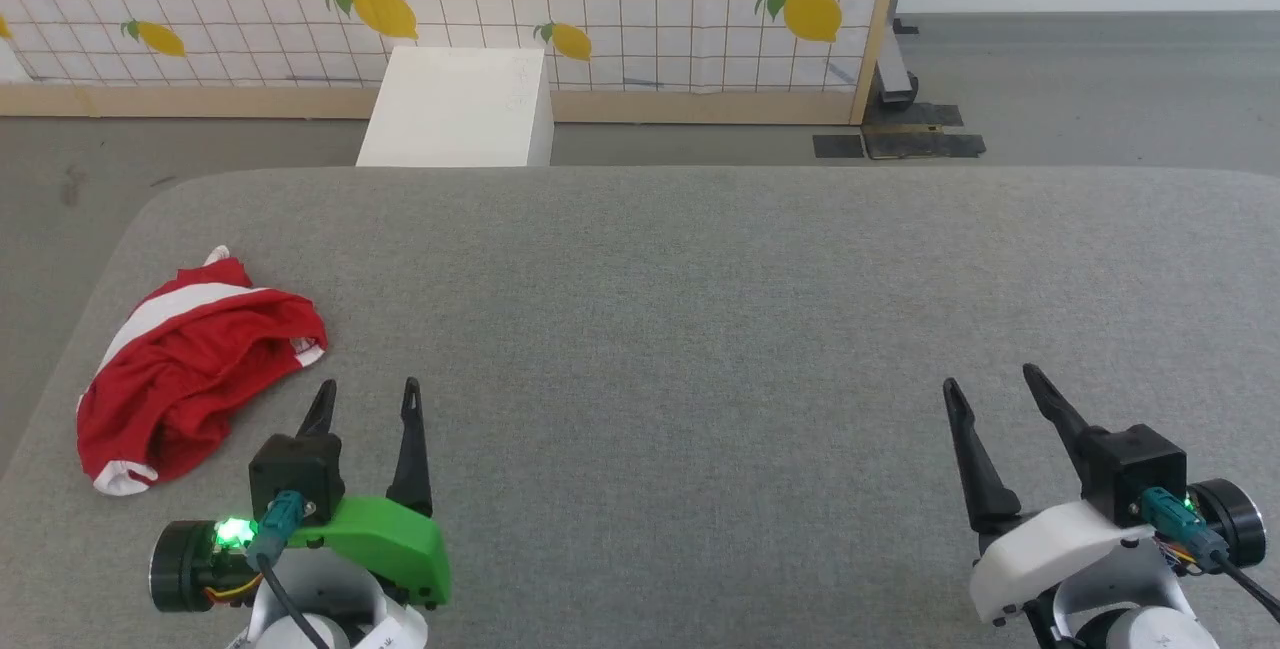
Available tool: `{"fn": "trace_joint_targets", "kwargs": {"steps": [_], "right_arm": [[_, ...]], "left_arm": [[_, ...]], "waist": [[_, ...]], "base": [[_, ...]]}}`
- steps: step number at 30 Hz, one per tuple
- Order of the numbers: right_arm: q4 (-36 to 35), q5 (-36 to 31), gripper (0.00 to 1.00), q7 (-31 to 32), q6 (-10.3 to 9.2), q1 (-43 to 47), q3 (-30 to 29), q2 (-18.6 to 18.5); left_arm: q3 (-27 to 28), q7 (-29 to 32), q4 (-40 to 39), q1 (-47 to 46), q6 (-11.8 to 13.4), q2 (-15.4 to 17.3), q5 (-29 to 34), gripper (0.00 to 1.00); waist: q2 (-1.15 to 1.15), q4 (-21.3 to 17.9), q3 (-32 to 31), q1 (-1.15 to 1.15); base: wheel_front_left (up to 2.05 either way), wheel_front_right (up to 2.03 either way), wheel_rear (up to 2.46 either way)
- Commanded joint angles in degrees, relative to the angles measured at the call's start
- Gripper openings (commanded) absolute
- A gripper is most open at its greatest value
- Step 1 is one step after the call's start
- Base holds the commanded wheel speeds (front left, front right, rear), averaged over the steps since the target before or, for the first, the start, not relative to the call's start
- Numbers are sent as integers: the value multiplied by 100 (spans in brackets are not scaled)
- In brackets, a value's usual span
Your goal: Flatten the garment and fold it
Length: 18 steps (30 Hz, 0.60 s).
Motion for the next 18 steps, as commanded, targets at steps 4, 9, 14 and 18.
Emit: {"fn": "trace_joint_targets", "kwargs": {"steps": [4, 9, 14, 18], "right_arm": [[3, -4, 100, 5, -1, -7, 11, -7], [7, 1, 100, 14, -1, -8, 26, -19], [13, 10, 100, 23, -1, -11, 42, -23], [15, 13, 100, 21, -2, -15, 55, -28]], "left_arm": [[2, 3, 4, 12, -2, 6, 7, 100], [-5, 4, 8, 14, -1, 11, 7, 100], [-12, 2, 10, 18, 3, 16, 6, 100], [-19, 2, 11, 21, 8, 22, 4, 100]], "waist": [[0, -2, 0, 0], [0, -2, 2, 0], [0, -1, 8, 0], [0, 0, 15, 0]], "base": [[0, 0, 0], [0, 0, 0], [0, 0, 0], [0, 0, 0]]}}
